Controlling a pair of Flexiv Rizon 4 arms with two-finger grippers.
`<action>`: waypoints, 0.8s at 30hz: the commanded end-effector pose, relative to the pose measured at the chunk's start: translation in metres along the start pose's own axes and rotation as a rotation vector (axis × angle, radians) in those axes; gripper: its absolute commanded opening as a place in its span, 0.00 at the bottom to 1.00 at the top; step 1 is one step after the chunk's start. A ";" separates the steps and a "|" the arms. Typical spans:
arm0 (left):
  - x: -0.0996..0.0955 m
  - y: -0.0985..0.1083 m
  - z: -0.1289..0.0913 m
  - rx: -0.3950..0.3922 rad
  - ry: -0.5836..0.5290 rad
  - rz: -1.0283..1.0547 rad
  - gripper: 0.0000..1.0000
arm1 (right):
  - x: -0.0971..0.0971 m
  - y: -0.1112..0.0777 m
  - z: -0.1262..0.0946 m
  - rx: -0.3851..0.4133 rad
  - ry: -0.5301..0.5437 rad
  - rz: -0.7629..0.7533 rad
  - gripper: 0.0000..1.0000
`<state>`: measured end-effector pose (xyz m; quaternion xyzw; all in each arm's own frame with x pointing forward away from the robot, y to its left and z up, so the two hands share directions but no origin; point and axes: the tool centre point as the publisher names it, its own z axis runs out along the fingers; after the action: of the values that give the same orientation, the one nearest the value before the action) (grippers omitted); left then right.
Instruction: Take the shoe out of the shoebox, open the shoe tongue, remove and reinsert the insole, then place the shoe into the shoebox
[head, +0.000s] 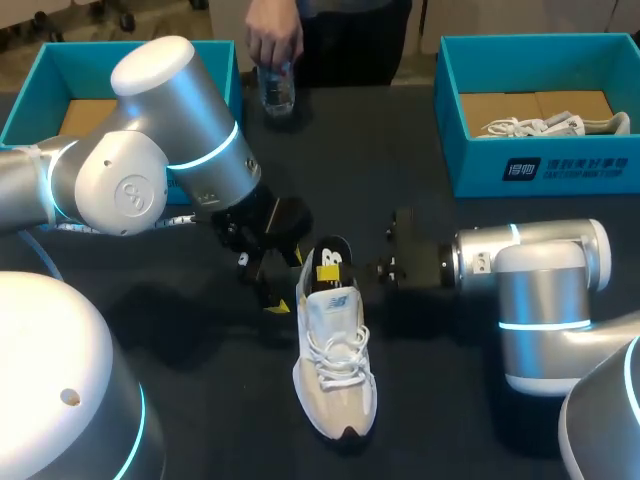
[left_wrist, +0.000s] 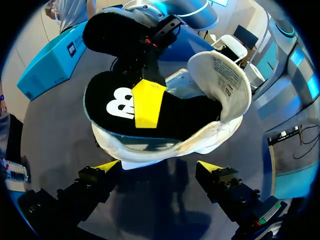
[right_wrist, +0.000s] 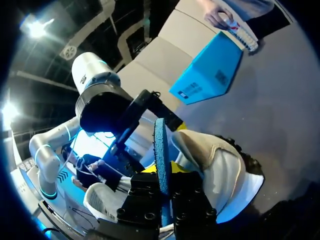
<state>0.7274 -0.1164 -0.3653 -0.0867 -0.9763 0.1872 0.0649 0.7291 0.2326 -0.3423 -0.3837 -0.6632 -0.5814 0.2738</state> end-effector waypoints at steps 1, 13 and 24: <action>0.000 0.000 0.001 -0.001 0.000 0.001 1.00 | -0.001 -0.014 0.006 0.006 0.000 0.013 0.00; 0.000 0.000 0.001 -0.001 0.000 0.001 1.00 | 0.015 -0.020 0.009 0.022 -0.041 0.018 0.53; 0.000 0.000 0.001 -0.001 0.000 0.001 1.00 | 0.018 -0.001 0.003 0.049 -0.064 -0.024 0.44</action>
<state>0.7274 -0.1164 -0.3653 -0.0867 -0.9763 0.1873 0.0649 0.7146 0.2412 -0.3324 -0.3894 -0.6846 -0.5624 0.2518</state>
